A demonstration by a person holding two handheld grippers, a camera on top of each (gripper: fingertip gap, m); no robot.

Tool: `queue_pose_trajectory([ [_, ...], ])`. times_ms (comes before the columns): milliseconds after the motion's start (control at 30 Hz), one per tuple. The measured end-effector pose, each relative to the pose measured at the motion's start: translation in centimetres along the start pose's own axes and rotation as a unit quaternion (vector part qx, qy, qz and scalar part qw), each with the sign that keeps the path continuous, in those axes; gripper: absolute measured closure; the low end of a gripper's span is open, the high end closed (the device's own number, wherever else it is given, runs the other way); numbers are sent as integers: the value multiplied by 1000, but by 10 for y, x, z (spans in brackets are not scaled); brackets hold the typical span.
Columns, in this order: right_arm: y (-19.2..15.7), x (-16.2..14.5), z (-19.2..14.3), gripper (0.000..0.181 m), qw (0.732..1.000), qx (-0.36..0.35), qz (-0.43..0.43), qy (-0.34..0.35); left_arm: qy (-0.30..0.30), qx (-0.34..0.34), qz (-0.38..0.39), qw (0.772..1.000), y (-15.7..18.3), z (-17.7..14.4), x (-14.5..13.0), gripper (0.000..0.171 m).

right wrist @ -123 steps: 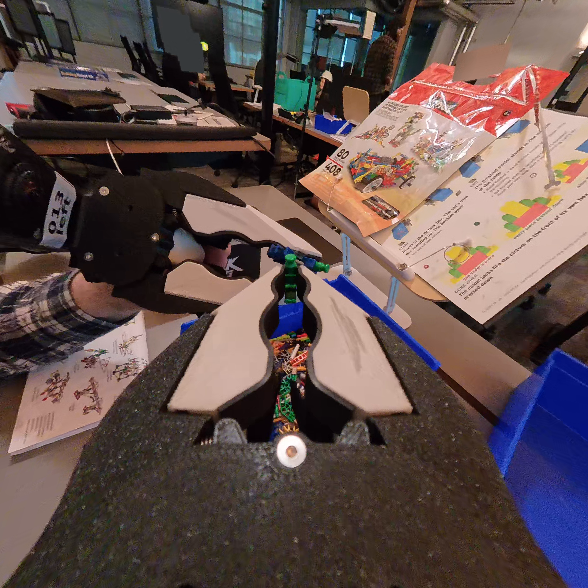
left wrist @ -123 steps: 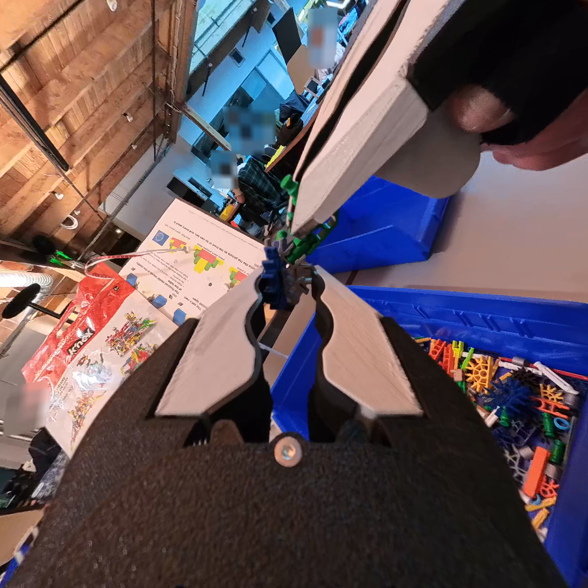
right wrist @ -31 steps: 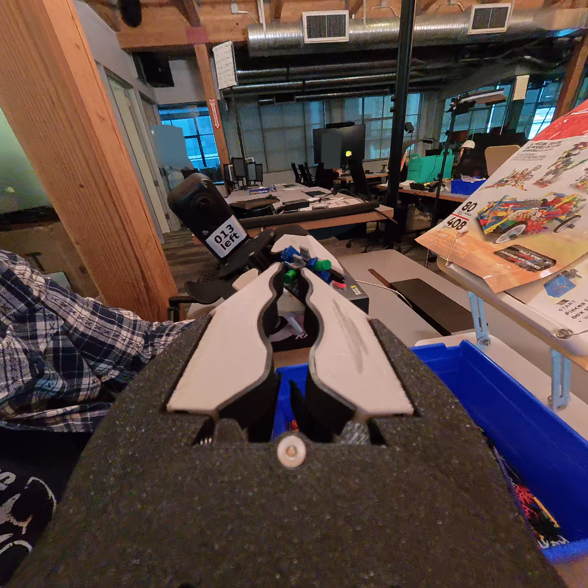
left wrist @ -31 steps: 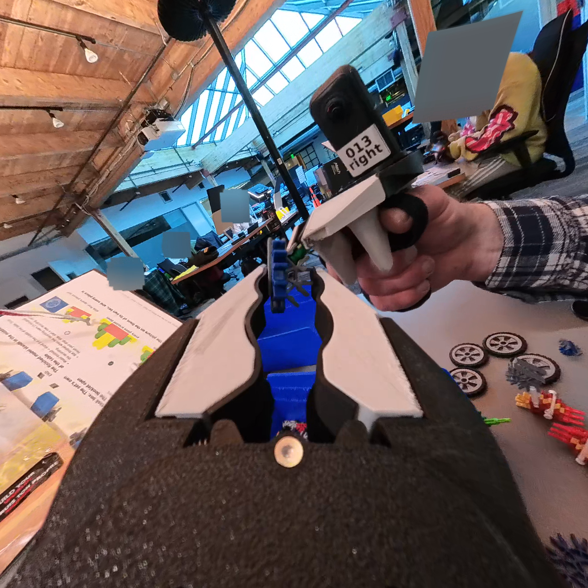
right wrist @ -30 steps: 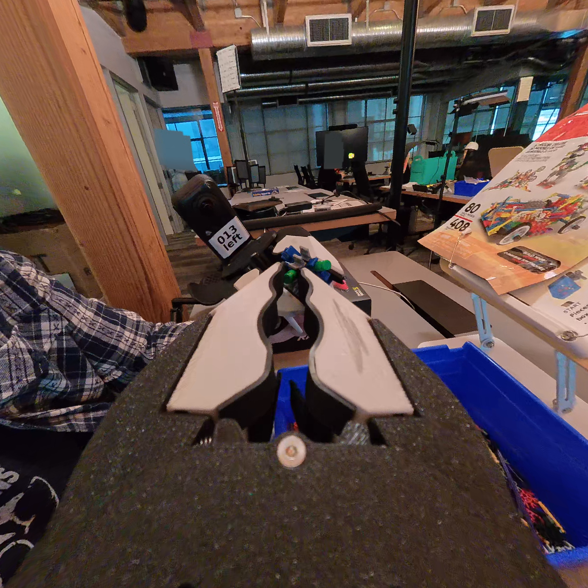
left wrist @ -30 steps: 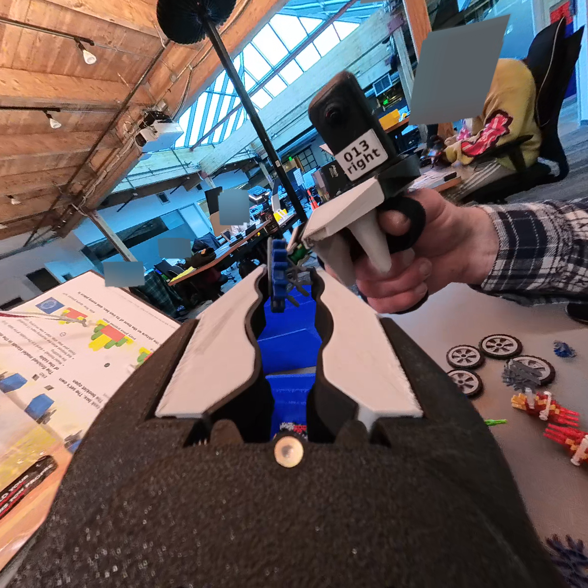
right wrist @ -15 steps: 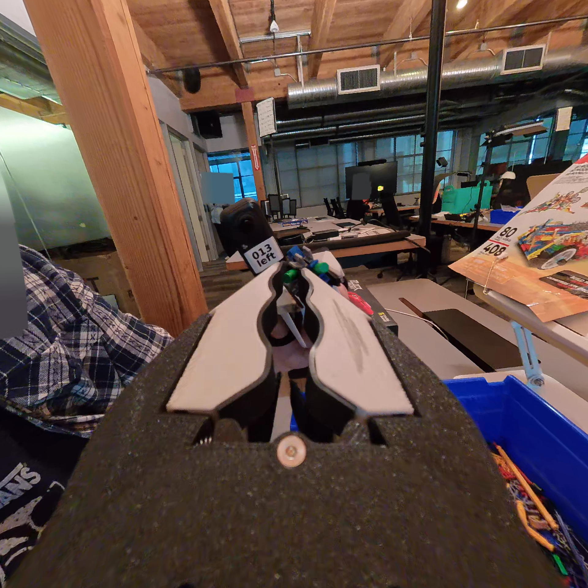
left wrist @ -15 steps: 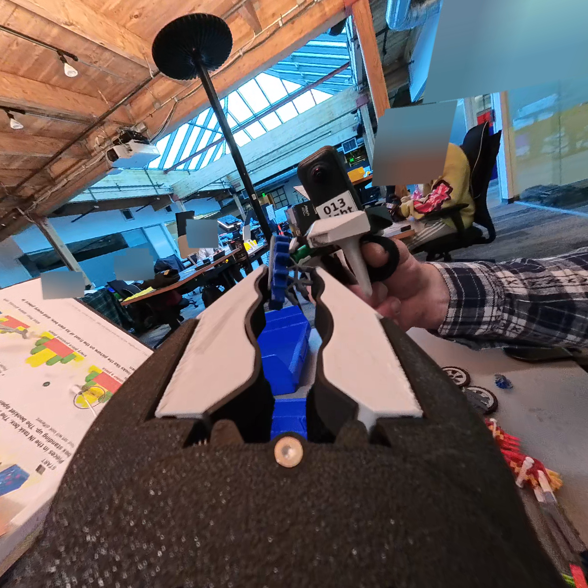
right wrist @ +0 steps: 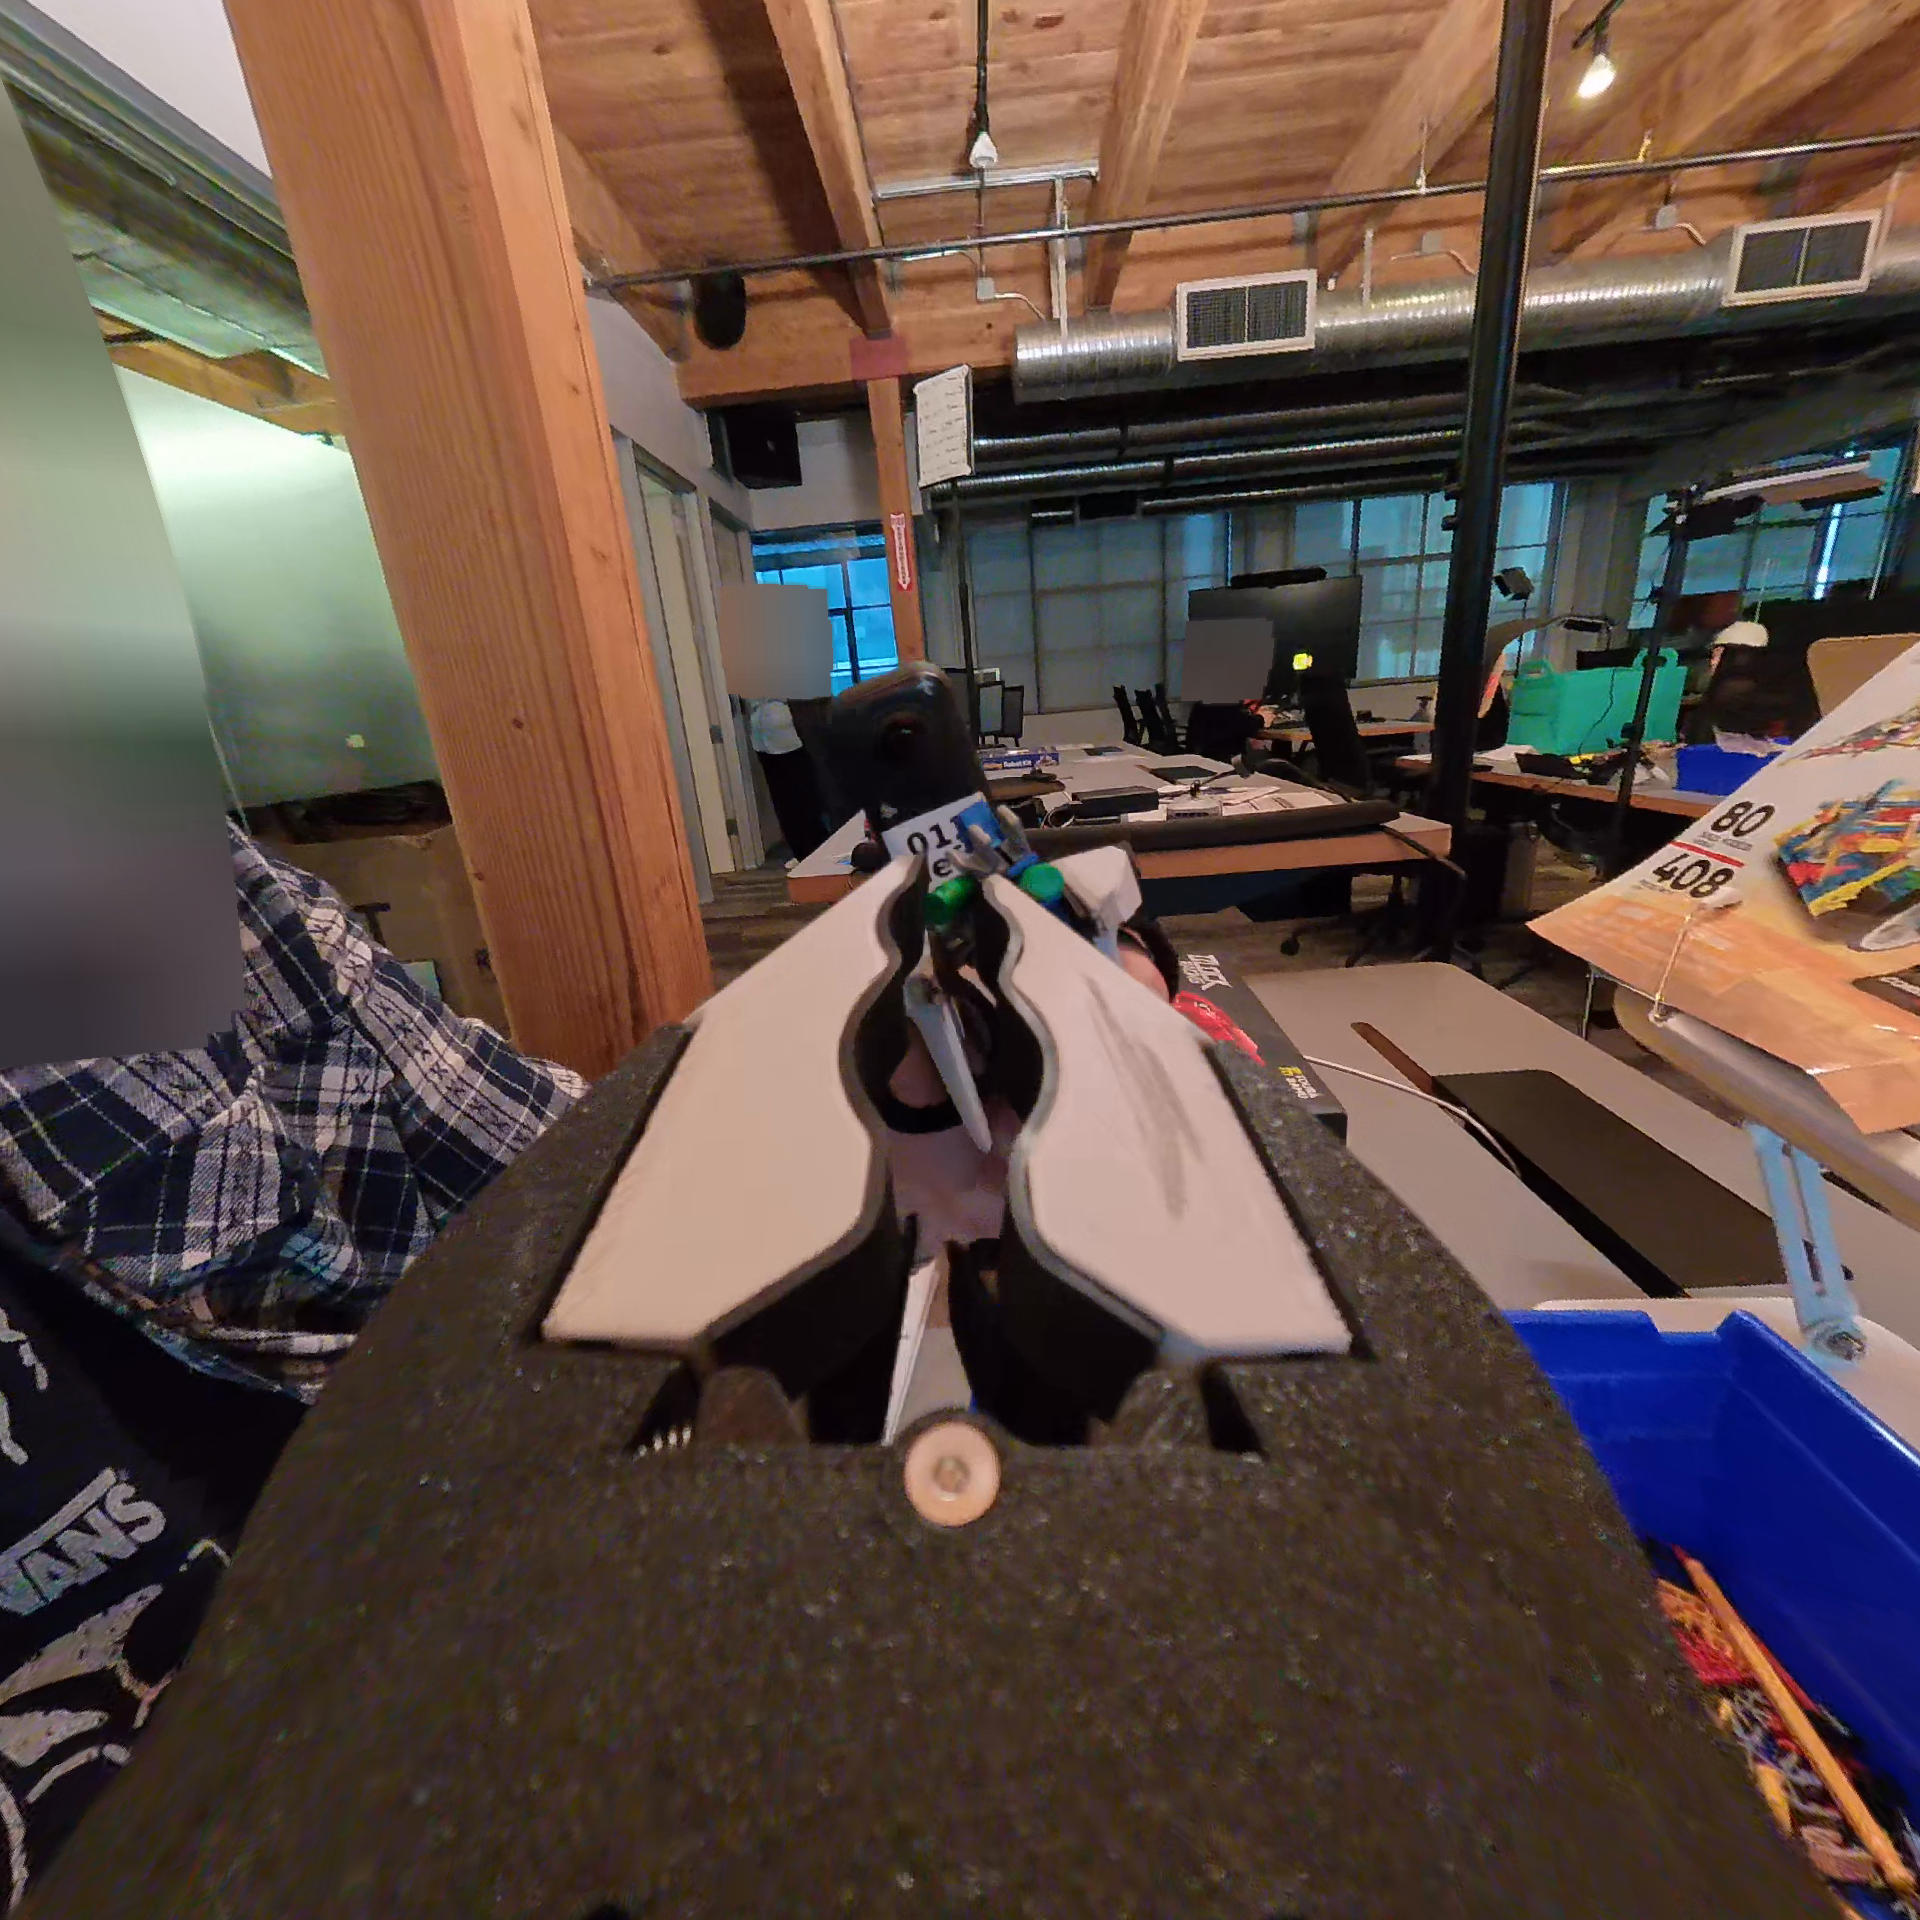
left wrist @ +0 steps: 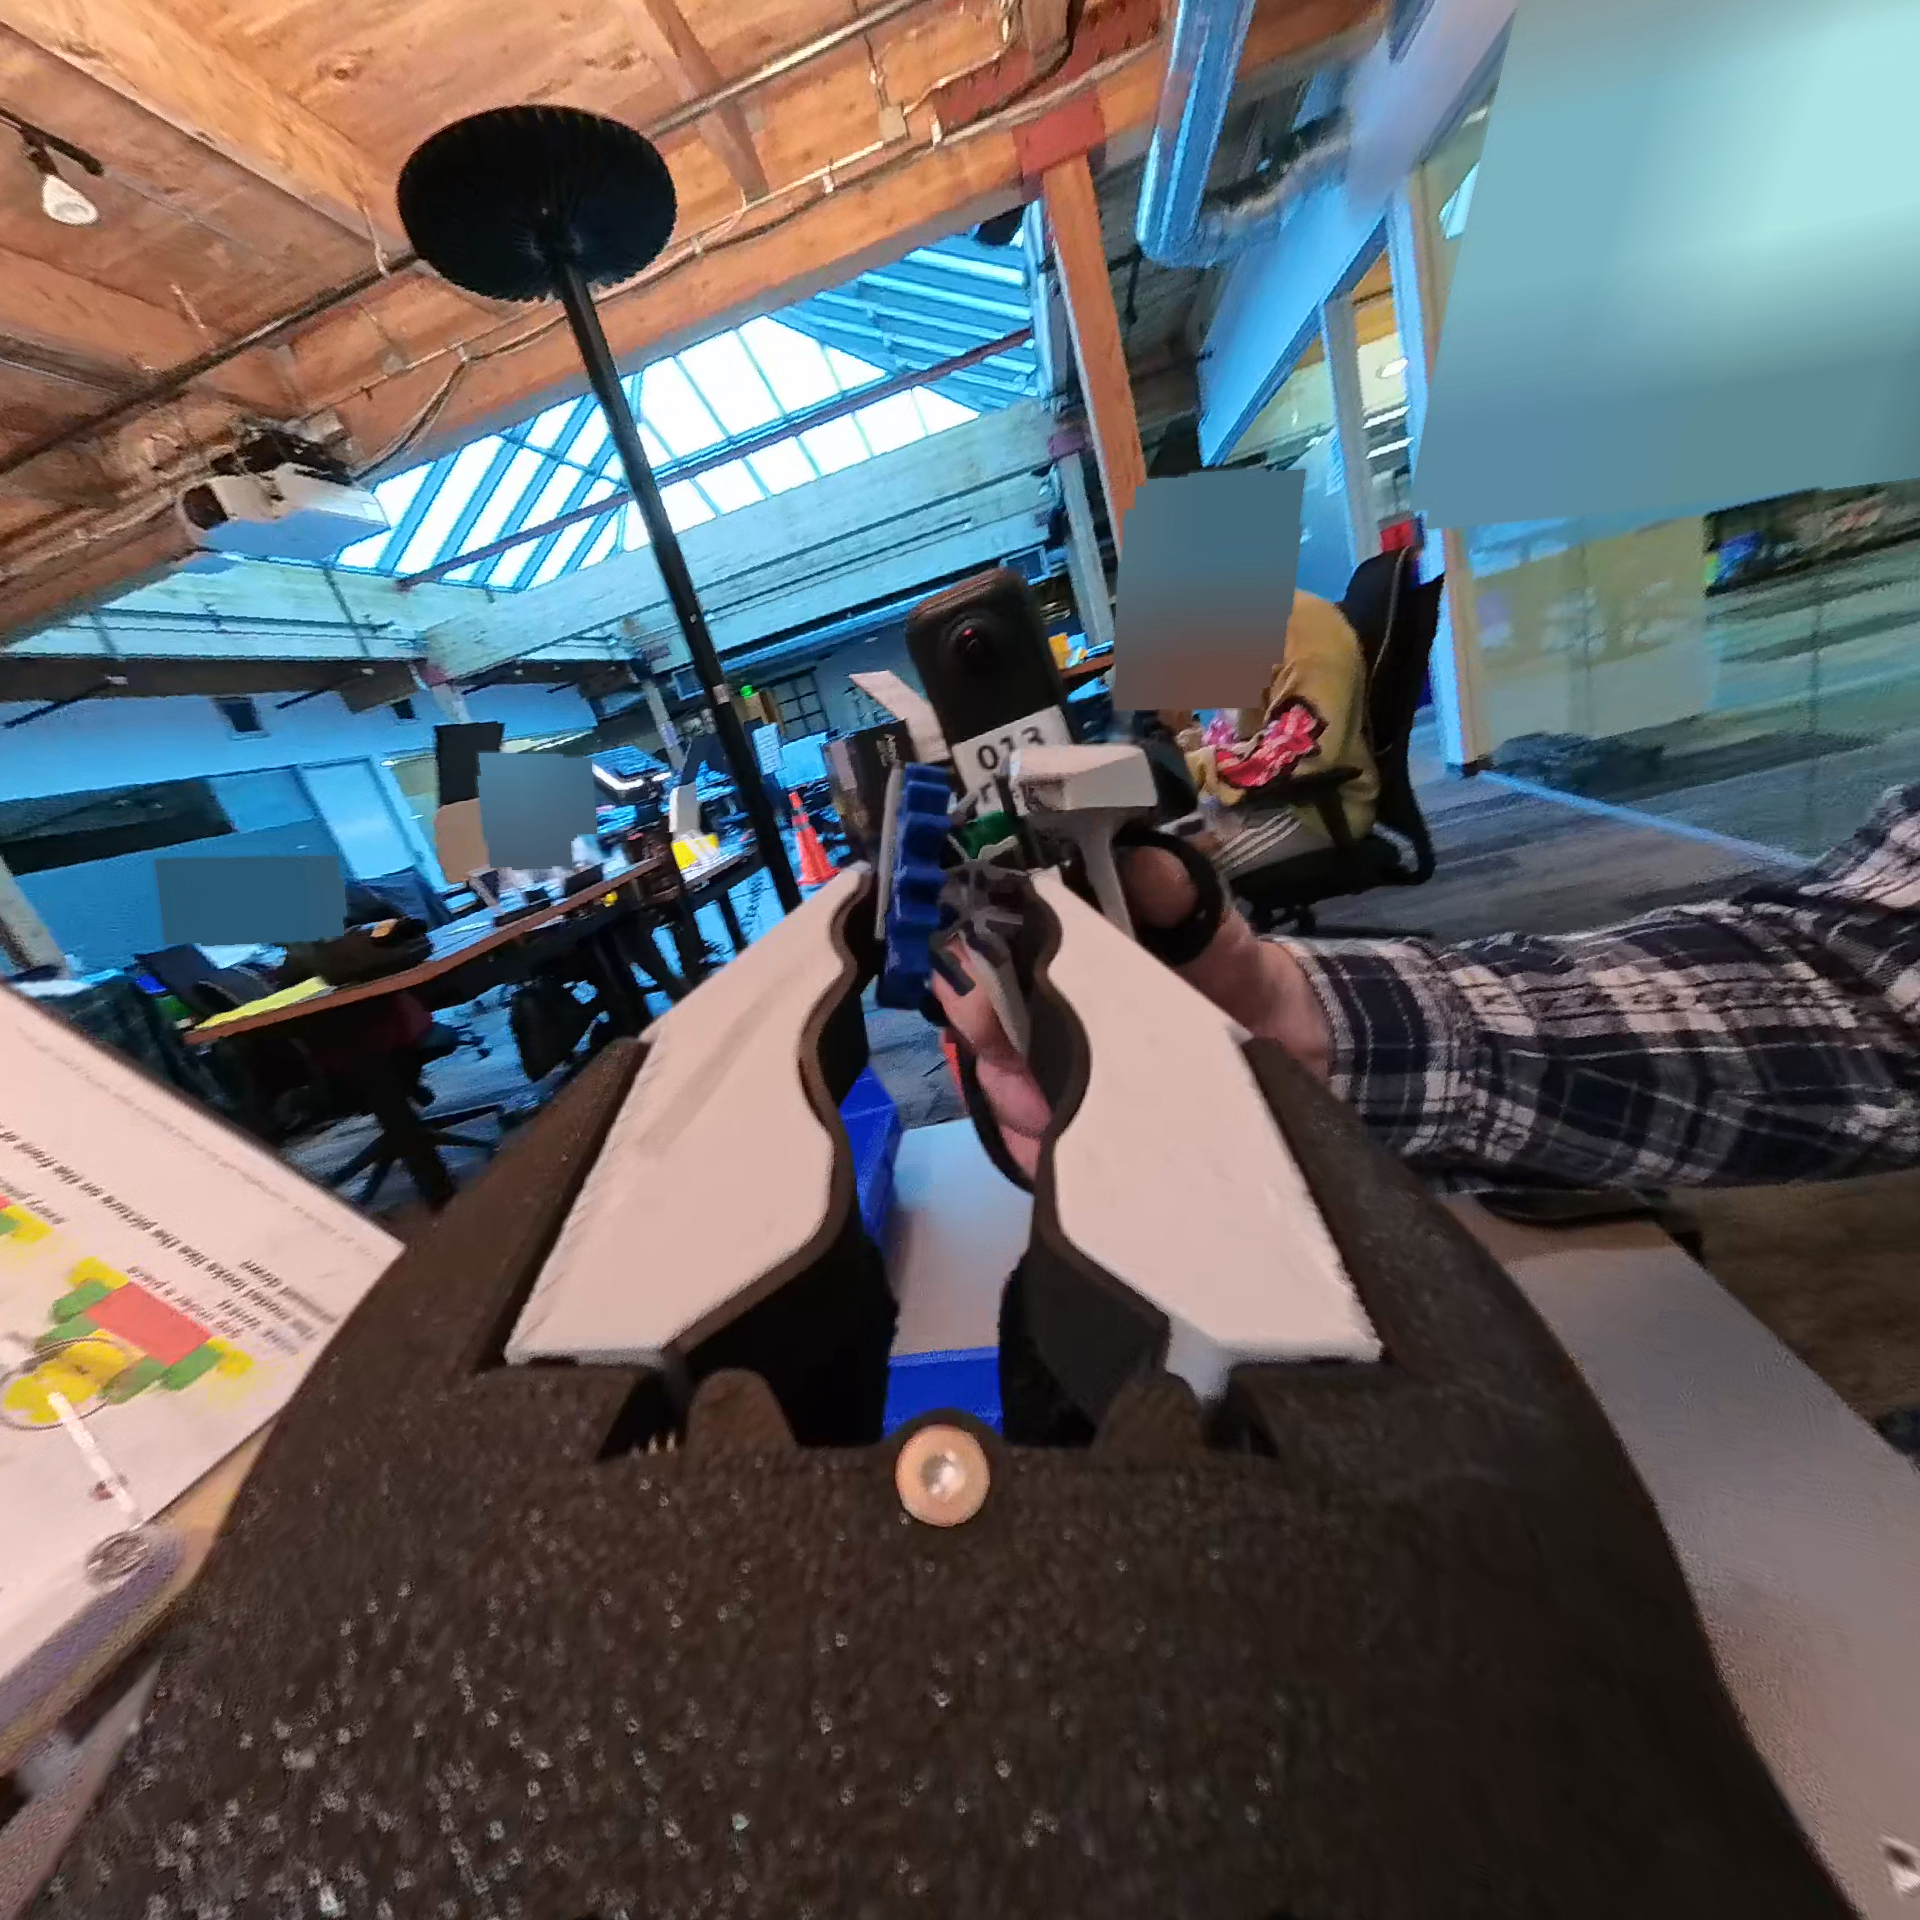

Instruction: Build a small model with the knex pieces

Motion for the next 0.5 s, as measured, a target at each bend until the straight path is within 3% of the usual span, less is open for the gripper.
queue_pose_trajectory([
  [200, 3, -1, 0, 176, 1000, 12, 10, 8, 20, -4, -31, 999, -1, 0, -2, 149],
  [500, 15, -6, 0, 177, 999, 15, 35, 26, 77, -31, -137, 987, -7, -1, -15, 149],
])
Point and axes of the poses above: each gripper's, where its closed fingertips meet, z out along the fingers, x out of its top, y = z × x across the jaws, the point moved 5 cm from there along -z, back along the fingers, and after that the axes turned 13 degrees about z, right-handed, at the moved point
